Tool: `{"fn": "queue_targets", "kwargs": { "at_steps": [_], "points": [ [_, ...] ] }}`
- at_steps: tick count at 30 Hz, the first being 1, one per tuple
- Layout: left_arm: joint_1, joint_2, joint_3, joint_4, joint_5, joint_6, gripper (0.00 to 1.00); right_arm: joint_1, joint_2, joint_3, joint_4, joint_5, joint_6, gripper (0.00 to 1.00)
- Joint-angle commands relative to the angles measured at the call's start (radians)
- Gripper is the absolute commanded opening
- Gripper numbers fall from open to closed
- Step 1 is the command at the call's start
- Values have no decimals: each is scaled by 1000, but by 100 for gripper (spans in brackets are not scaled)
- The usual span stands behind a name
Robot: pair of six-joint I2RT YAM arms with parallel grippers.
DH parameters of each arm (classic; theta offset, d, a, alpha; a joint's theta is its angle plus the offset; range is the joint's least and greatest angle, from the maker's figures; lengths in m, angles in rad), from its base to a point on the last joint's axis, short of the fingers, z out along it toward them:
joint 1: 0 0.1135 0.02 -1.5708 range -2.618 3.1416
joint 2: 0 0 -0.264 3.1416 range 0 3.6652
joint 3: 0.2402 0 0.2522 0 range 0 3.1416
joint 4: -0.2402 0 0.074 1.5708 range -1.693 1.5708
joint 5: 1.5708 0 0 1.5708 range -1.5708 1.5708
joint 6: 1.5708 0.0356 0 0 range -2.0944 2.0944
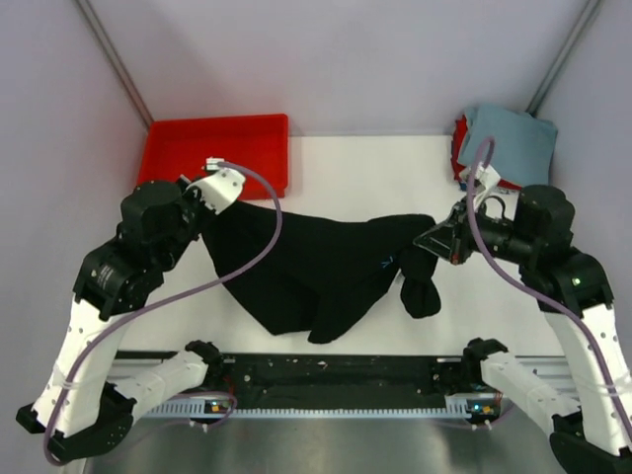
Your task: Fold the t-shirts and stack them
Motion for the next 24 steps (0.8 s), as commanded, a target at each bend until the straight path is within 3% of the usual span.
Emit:
{"fn": "queue_targets", "kwargs": {
  "at_steps": [1, 3, 7, 10, 12, 17, 20, 24],
  "points": [
    [7, 35, -65, 66, 11, -11, 0, -10, 168, 3, 46, 68, -43, 0],
    [7, 56, -101, 87, 52, -17, 0, -8, 301, 56, 72, 175, -41, 5],
    [7, 60, -197, 92, 178, -28, 0, -10, 642, 228, 97, 333, -32, 42],
    [7, 47, -300, 104, 229, -31, 0, -8, 791, 326, 69, 361, -23, 49],
    [7, 41, -354, 118, 232, -35, 0, -2, 793, 325, 56, 390, -1, 52],
    [9, 38, -402, 138, 227, -45, 0, 165, 605, 88, 31, 723, 12, 55],
    [9, 43, -400, 141, 223, -57, 0, 356, 502, -113, 63, 717, 28, 57],
    [10, 43, -408, 144, 206, -60, 0, 710, 439, -345, 225, 665, 11, 63]
  ]
}}
